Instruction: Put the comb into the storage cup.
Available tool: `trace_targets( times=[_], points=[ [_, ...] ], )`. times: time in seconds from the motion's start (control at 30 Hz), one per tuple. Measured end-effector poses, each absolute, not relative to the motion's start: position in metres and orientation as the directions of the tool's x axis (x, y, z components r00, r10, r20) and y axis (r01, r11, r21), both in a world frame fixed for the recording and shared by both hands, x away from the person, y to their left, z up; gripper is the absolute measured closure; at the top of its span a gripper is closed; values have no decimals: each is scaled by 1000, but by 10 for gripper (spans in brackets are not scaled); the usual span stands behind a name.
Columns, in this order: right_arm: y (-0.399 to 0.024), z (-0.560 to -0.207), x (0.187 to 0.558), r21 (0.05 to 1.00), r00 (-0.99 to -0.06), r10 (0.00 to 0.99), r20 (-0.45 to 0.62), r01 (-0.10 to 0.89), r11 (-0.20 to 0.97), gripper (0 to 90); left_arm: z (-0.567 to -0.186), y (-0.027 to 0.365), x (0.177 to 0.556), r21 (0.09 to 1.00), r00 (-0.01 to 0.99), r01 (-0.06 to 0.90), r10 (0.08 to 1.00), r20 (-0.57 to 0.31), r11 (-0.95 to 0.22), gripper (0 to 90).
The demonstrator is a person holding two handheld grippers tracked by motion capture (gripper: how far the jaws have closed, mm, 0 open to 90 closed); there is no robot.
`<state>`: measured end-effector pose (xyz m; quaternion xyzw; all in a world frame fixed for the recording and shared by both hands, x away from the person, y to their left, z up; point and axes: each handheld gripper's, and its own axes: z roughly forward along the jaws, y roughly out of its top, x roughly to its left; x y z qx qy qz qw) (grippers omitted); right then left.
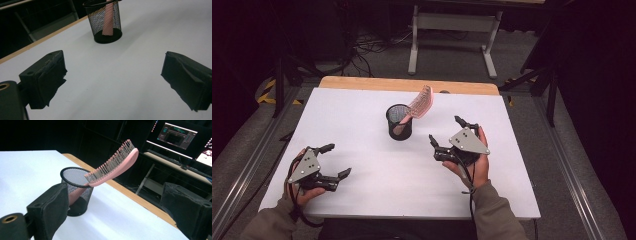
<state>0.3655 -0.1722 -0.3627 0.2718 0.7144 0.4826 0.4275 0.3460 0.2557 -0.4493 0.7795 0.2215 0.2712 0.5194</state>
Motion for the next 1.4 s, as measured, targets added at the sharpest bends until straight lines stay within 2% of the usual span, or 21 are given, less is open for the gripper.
trace_targets(
  times=[1.0,1.4],
  points=[
    [-206,-377,344,898,-471,793,-386,2,439,87,-450,253,347,928,757,64,624,194,-366,64],
    [-211,-392,340,887,-493,780,-386,34,461,86,-450,252,346,925,760,65,619,198,-375,64]
  ],
)
